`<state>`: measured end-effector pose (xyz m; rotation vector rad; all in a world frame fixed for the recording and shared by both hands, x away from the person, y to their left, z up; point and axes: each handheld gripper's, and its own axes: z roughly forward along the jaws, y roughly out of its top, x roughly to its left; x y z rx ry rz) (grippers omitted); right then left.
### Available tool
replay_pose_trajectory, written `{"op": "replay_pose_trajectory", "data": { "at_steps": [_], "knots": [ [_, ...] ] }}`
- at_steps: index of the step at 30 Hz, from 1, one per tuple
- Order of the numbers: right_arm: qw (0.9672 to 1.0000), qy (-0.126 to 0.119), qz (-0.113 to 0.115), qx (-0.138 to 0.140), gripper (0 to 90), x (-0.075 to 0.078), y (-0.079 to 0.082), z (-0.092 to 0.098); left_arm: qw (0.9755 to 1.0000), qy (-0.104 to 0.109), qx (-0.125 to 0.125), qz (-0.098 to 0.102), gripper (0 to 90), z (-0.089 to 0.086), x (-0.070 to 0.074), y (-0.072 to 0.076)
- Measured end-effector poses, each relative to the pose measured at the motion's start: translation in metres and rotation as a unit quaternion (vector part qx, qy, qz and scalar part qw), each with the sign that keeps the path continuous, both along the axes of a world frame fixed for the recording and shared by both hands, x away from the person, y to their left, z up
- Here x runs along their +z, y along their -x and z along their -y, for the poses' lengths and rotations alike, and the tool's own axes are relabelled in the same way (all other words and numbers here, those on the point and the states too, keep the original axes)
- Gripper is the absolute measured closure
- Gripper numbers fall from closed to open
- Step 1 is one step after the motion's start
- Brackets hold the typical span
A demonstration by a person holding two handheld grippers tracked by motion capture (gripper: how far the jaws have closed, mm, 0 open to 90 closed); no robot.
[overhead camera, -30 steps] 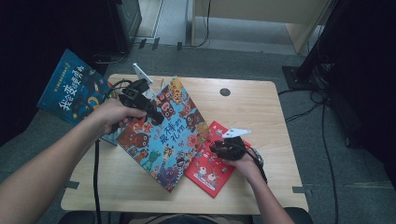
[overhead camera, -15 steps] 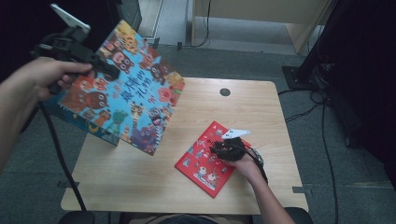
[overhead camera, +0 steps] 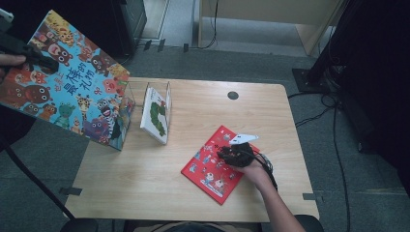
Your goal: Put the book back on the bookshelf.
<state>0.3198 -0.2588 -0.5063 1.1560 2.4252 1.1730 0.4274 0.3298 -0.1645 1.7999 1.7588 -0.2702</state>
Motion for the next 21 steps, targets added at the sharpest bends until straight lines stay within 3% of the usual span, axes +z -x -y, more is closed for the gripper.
{"op": "replay_pose_trajectory", "data": {
  "at_steps": [6, 12, 18, 21],
  "knots": [
    [1.0000, 0.000, 0.003, 0.003, 64.8, 0.000, -0.001, -0.001, 0.9992, -0.034, 0.010, -0.020, 81.4, -0.007, -0.017, -0.015],
    [1.0000, -0.002, 0.004, 0.003, 64.7, -0.001, -0.001, -0.001, 0.9978, -0.053, 0.023, -0.032, 81.4, -0.004, -0.040, -0.028],
    [1.0000, -0.002, 0.004, 0.004, 64.9, -0.001, -0.001, 0.000, 0.9957, -0.079, 0.010, -0.047, 81.1, 0.015, -0.066, -0.041],
    [1.0000, -0.002, 0.002, 0.003, 64.6, 0.000, -0.001, -0.001, 0.9961, -0.070, 0.011, -0.052, 81.2, 0.023, -0.081, -0.046]
  ]
}}
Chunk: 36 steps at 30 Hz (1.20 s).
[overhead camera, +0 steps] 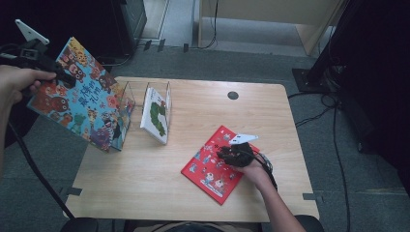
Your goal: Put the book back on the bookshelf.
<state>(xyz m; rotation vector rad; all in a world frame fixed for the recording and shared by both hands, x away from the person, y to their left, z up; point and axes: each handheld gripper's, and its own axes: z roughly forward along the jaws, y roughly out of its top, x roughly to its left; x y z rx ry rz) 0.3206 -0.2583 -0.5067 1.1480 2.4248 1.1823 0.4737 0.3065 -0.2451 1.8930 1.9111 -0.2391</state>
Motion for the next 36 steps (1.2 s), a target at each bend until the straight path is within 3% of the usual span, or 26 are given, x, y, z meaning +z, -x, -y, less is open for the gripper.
{"op": "replay_pose_trajectory", "data": {
  "at_steps": [6, 10, 24, 29, 36],
  "knots": [
    [1.0000, -0.001, 0.000, 0.001, 64.7, 0.000, 0.000, 0.000, 0.9995, -0.020, -0.022, -0.011, 80.8, 0.014, -0.018, -0.007],
    [1.0000, -0.001, 0.000, 0.001, 64.5, 0.000, 0.000, 0.000, 0.9994, -0.022, -0.026, -0.005, 80.4, 0.018, -0.024, -0.007],
    [1.0000, -0.002, 0.003, 0.006, 58.7, -0.001, 0.000, -0.002, 0.9985, -0.033, -0.042, -0.009, 79.4, 0.023, -0.031, -0.004],
    [1.0000, -0.002, 0.003, 0.006, 58.5, -0.001, 0.000, -0.002, 0.9980, -0.034, -0.052, -0.009, 76.4, 0.027, -0.029, -0.004],
    [1.0000, -0.002, 0.004, 0.006, 58.3, -0.001, 0.000, -0.002, 0.9987, -0.026, -0.045, -0.004, 74.3, 0.028, -0.023, -0.005]
  ]
}}
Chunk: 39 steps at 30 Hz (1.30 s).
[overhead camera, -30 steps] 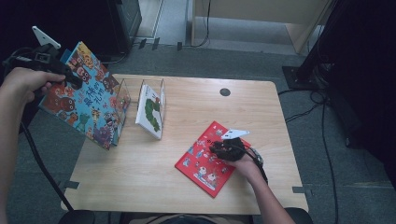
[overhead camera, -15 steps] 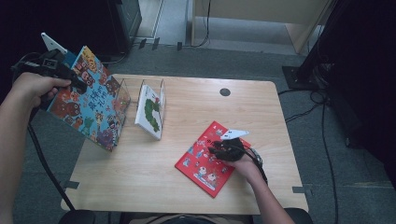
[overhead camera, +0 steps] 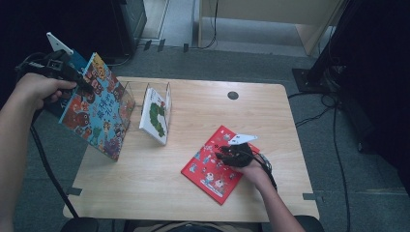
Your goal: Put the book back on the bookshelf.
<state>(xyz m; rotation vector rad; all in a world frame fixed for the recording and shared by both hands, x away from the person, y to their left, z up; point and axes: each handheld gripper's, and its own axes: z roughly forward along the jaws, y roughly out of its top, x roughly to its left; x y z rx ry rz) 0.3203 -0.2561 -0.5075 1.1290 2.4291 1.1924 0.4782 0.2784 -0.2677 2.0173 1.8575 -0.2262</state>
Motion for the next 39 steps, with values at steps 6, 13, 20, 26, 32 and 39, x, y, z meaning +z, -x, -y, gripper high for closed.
{"op": "replay_pose_trajectory", "data": {
  "at_steps": [6, 13, 20, 26, 32, 39],
  "knots": [
    [1.0000, 0.000, 0.000, 0.001, 58.2, 0.000, 0.000, 0.000, 1.0000, -0.002, -0.001, 0.003, 72.1, 0.000, 0.004, 0.002],
    [1.0000, -0.001, 0.000, 0.001, 58.0, 0.000, 0.000, 0.000, 0.9999, -0.011, 0.001, 0.003, 67.4, 0.001, 0.013, 0.003],
    [1.0000, -0.002, 0.000, 0.001, 57.8, 0.000, 0.000, 0.000, 0.9998, -0.012, 0.009, 0.016, 63.4, -0.004, 0.029, 0.008],
    [1.0000, -0.003, -0.001, 0.002, 57.4, 0.000, 0.000, 0.000, 0.9996, -0.019, 0.008, 0.020, 58.7, -0.007, 0.039, 0.013],
    [1.0000, -0.004, -0.001, 0.002, 57.2, 0.000, 0.000, 0.001, 0.9986, 0.011, 0.001, 0.052, 57.9, -0.010, 0.058, 0.020],
    [1.0000, -0.006, -0.002, 0.004, 56.2, 0.000, -0.001, 0.001, 0.9971, 0.016, -0.015, 0.073, 56.7, -0.002, 0.066, 0.026]
  ]
}}
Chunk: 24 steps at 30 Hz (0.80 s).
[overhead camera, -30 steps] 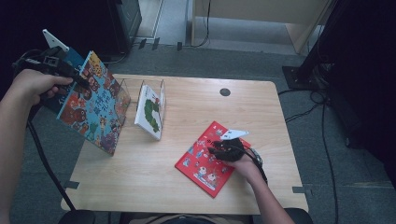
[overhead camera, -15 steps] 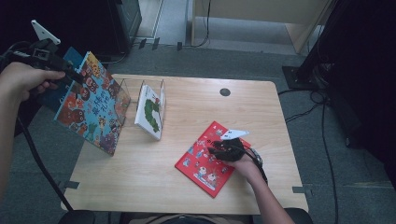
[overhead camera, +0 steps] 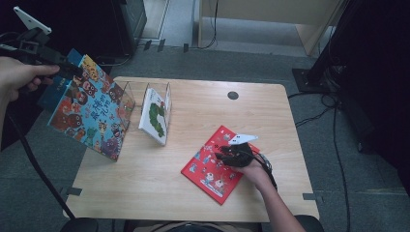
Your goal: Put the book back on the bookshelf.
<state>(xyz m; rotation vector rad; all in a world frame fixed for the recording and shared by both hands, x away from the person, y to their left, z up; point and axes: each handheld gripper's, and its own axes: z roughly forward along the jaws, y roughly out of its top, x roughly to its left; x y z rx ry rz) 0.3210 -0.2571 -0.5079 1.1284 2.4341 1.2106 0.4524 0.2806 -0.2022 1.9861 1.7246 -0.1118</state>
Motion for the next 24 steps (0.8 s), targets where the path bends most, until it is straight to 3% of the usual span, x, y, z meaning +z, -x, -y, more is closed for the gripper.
{"op": "replay_pose_trajectory", "data": {
  "at_steps": [4, 10, 16, 21, 24],
  "knots": [
    [1.0000, -0.002, 0.003, -0.004, 56.6, -0.001, -0.001, 0.000, 1.0000, 0.004, -0.008, 0.004, 54.7, 0.007, -0.001, 0.003],
    [1.0000, -0.005, -0.001, -0.007, 55.9, 0.000, -0.005, -0.001, 0.9992, 0.007, -0.027, 0.030, 50.8, 0.022, -0.003, 0.010],
    [1.0000, 0.004, -0.002, -0.005, 55.8, 0.002, -0.010, -0.003, 0.9983, 0.007, -0.049, 0.030, 48.4, 0.038, -0.013, 0.020],
    [0.9999, -0.003, 0.003, -0.014, 57.4, 0.006, -0.015, -0.003, 0.9969, 0.010, -0.070, 0.036, 47.8, 0.052, -0.020, 0.028],
    [0.9998, -0.010, -0.004, -0.018, 57.6, 0.009, -0.018, -0.003, 0.9955, -0.003, -0.082, 0.049, 46.7, 0.060, -0.025, 0.032]
  ]
}}
